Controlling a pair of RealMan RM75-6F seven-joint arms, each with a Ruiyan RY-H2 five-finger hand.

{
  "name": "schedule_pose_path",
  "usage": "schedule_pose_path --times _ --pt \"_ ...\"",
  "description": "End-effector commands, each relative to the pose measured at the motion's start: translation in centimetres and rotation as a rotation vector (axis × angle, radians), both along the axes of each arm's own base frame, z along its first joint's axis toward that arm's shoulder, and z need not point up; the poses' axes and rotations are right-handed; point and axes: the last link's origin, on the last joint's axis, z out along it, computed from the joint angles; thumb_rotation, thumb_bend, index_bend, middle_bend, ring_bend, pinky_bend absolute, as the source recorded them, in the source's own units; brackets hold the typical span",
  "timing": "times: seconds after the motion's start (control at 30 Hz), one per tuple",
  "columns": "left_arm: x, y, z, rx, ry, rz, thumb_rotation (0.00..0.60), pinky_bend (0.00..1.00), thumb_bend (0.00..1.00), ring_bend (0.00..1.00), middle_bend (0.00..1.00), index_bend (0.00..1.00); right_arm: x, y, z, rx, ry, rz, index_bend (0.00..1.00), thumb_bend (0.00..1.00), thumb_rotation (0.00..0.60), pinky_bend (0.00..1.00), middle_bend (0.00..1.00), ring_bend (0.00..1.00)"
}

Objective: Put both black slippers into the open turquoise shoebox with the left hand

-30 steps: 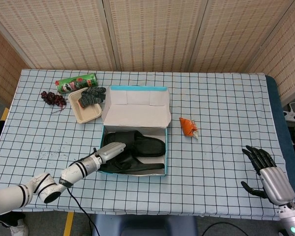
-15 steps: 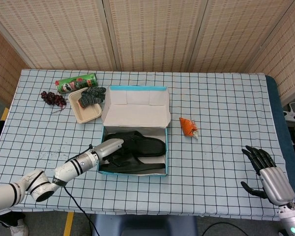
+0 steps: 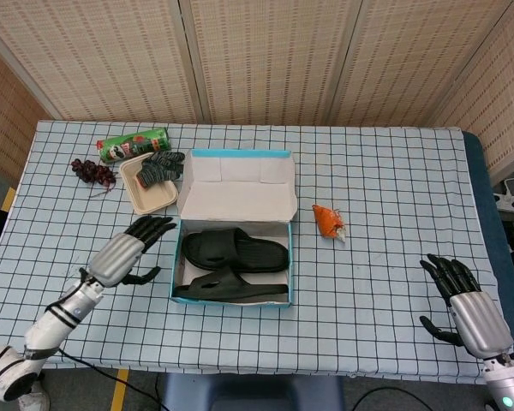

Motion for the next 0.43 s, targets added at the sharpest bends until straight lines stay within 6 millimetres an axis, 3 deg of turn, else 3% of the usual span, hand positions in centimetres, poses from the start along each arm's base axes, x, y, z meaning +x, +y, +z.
schedule_pose_path --times 0.03,0.1,0.17,0.43 --pt "-8.6 -9.5 3.7 0.359 0.181 0.232 0.600 0.02 0.41 0.00 0.00 0.00 -0.3 -0.3 -0.4 -0.049 0.062 -0.024 0.00 0.17 0.600 0.00 0.00 0.00" --pt "-10.0 -11.7 4.2 0.479 0.204 0.279 0.600 0.02 0.41 0.00 0.00 0.00 -0.4 -0.5 -0.6 -0.074 0.098 -0.039 0.00 0.17 0.600 0.00 0.00 0.00" --pt "-10.8 -12.6 4.3 0.522 0.250 0.306 0.600 0.02 0.41 0.00 0.00 0.00 -0.6 -0.7 -0.7 -0.095 0.125 -0.050 0.00 0.17 0.600 0.00 0.00 0.00" --pt "-10.8 -12.2 4.5 0.498 0.202 0.291 0.600 0.02 0.41 0.00 0.00 0.00 -0.6 -0.6 -0.7 -0.111 0.143 -0.082 0.00 0.17 0.600 0.00 0.00 0.00"
